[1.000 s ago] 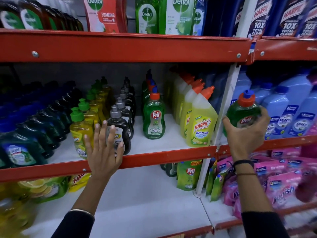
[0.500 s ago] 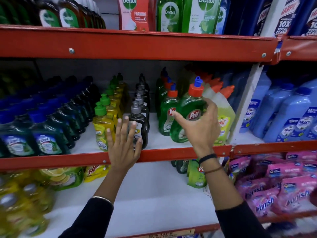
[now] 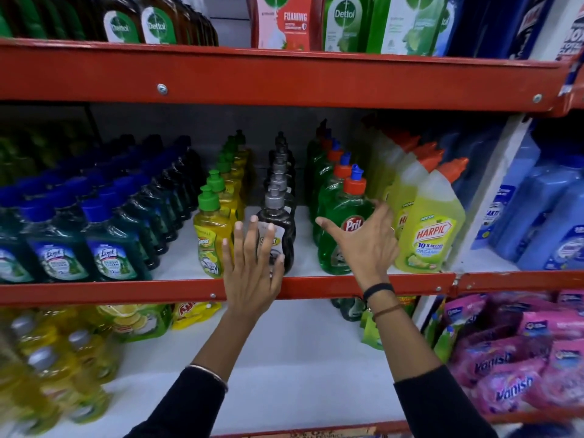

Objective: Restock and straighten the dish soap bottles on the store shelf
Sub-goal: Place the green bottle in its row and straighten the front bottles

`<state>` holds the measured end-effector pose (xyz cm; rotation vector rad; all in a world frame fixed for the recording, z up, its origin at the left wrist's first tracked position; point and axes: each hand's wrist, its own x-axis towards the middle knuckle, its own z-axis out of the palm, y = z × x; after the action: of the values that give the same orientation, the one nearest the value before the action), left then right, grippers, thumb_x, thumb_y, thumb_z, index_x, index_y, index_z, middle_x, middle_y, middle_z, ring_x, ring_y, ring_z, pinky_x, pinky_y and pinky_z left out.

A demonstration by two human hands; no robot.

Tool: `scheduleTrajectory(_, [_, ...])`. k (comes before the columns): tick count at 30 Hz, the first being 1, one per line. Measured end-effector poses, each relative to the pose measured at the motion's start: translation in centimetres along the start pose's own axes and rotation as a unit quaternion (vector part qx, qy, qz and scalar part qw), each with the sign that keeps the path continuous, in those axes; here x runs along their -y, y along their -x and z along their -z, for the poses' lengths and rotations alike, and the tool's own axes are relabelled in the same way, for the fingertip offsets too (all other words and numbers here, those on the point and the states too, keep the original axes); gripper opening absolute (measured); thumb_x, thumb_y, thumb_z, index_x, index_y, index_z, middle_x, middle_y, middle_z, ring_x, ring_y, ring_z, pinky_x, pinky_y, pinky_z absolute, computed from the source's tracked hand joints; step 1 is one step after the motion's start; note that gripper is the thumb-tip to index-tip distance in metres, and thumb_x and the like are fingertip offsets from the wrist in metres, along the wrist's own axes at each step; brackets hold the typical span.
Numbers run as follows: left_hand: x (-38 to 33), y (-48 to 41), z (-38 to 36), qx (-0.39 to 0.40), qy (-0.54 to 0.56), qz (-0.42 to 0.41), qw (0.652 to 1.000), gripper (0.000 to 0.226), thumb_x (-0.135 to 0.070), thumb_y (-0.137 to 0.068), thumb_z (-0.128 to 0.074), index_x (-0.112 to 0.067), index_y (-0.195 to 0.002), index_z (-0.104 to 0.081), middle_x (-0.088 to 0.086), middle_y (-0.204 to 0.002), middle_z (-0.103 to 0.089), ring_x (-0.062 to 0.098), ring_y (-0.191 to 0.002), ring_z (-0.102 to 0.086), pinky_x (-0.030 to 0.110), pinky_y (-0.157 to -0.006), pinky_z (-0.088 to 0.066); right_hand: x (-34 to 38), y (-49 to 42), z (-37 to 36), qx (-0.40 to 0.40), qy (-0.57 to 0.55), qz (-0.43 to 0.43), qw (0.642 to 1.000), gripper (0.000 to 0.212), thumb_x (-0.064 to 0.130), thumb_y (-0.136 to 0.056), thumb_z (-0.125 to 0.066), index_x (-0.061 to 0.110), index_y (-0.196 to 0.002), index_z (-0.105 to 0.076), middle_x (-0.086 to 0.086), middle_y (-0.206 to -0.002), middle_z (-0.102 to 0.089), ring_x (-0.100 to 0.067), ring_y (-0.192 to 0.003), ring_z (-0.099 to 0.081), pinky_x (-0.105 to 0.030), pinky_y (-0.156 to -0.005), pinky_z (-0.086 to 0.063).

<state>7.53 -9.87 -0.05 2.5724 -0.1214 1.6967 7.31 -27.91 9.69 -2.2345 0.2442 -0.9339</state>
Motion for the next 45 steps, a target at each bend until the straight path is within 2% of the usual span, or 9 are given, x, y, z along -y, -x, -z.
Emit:
scheduleTrajectory(5, [-4.3,-0.4,2.8,0.034,0.292,0.01,0.956,0.053,-0.028,-0.095,-0.042,-0.012,-0.143,-0.028,0.009,-0.15,-0.024,0.025,-0.143,-0.022,0.034,-0.119,-0.017,-1.9,0.0,0.8,0.093,-0.207,-0.078,0.971,0.092,0.086,-0.062,-0.037,0.019,-0.124,-0.047,-0.004,-0.127,-0.058,-0.022,-0.108,-0.06,-0.033,-0.078,-0.05])
scheduleTrajectory(10, [-10.3,-3.1,5.8,0.236,0.533,0.235,0.778,0.055,-0.039,-0.102,-0.034,-0.022,-0.15,-0.015,-0.003,-0.154,-0.014,-0.018,-0.131,-0.012,0.006,-0.106,-0.011,-4.2,0.8,1.1,0.175,-0.424,-0.188,0.868,0.09,0.079,-0.072,-0.031,0.02,-0.139,-0.041,-0.006,-0.147,-0.044,-0.021,-0.132,-0.044,-0.044,-0.112,-0.034])
scheduleTrajectory(13, [-11.3,-4.6,5.6,0.304,0.542,0.335,0.709,0.058,-0.047,-0.099,-0.021,-0.027,-0.152,-0.008,-0.006,-0.159,-0.006,-0.01,-0.126,-0.01,0.016,-0.106,-0.007,-4.3,1.4,1.5,0.207,-0.431,-0.182,0.859,0.085,0.073,-0.074,-0.025,0.019,-0.138,-0.042,-0.006,-0.144,-0.045,-0.018,-0.126,-0.046,-0.038,-0.108,-0.035])
scheduleTrajectory(17, [-10.9,-4.8,5.1,0.307,0.55,0.318,0.709,0.068,-0.059,-0.089,-0.012,-0.03,-0.152,-0.013,-0.008,-0.159,-0.017,-0.001,-0.139,-0.015,0.03,-0.119,-0.013,-4.4,1.3,2.0,0.226,-0.436,-0.174,0.853,0.085,0.069,-0.076,-0.022,0.014,-0.138,-0.043,-0.011,-0.147,-0.042,-0.023,-0.132,-0.042,-0.041,-0.11,-0.032])
scheduleTrajectory(21, [-10.4,-4.6,5.0,0.31,0.549,0.316,0.709,0.058,-0.052,-0.096,-0.011,-0.033,-0.151,-0.014,-0.01,-0.157,-0.021,-0.005,-0.129,-0.018,0.02,-0.108,-0.017,-4.4,1.4,1.9,0.224,-0.431,-0.184,0.854,0.075,0.064,-0.088,-0.02,0.013,-0.136,-0.047,-0.013,-0.147,-0.043,-0.027,-0.135,-0.04,-0.048,-0.113,-0.03])
scheduleTrajectory(27, [-9.5,-4.6,4.9,0.323,0.553,0.318,0.699,0.059,-0.055,-0.094,-0.01,-0.037,-0.15,-0.016,-0.01,-0.156,-0.024,-0.003,-0.128,-0.021,0.021,-0.103,-0.021,-4.3,1.5,1.8,0.223,-0.436,-0.19,0.851,0.092,0.073,-0.072,-0.023,0.012,-0.133,-0.05,-0.014,-0.145,-0.045,-0.03,-0.134,-0.041,-0.051,-0.113,-0.03])
scheduleTrajectory(31, [-9.3,-4.5,4.6,0.323,0.553,0.316,0.7,0.072,-0.067,-0.083,-0.008,-0.039,-0.149,-0.018,-0.01,-0.157,-0.022,0.011,-0.143,-0.022,0.026,-0.107,-0.02,-4.4,1.4,1.4,0.207,-0.436,-0.191,0.855,0.088,0.073,-0.076,-0.022,0.013,-0.131,-0.052,-0.011,-0.144,-0.047,-0.029,-0.134,-0.041,-0.051,-0.113,-0.03])
scheduleTrajectory(40, [-9.3,-4.3,4.2,0.322,0.56,0.321,0.693,0.082,-0.081,-0.076,-0.006,-0.043,-0.148,-0.019,-0.011,-0.157,-0.022,0.009,-0.142,-0.022,0.035,-0.116,-0.021,-4.8,1.7,1.1,0.191,-0.467,-0.185,0.844,0.074,0.063,-0.089,-0.021,0.011,-0.13,-0.053,-0.011,-0.142,-0.05,-0.023,-0.13,-0.045,-0.041,-0.114,-0.03])
scheduleTrajectory(45, [-9.5,-3.1,5.7,0.218,0.562,0.308,0.736,0.055,-0.057,-0.097,-0.018,-0.032,-0.141,-0.038,-0.017,-0.146,-0.036,-0.017,-0.128,-0.029,0.007,-0.104,-0.024,-4.6,2.8,1.1,0.149,-0.472,-0.163,0.853,0.079,0.068,-0.084,-0.024,0.011,-0.132,-0.051,-0.009,-0.14,-0.052,-0.016,-0.127,-0.048,-0.032,-0.109,-0.034])
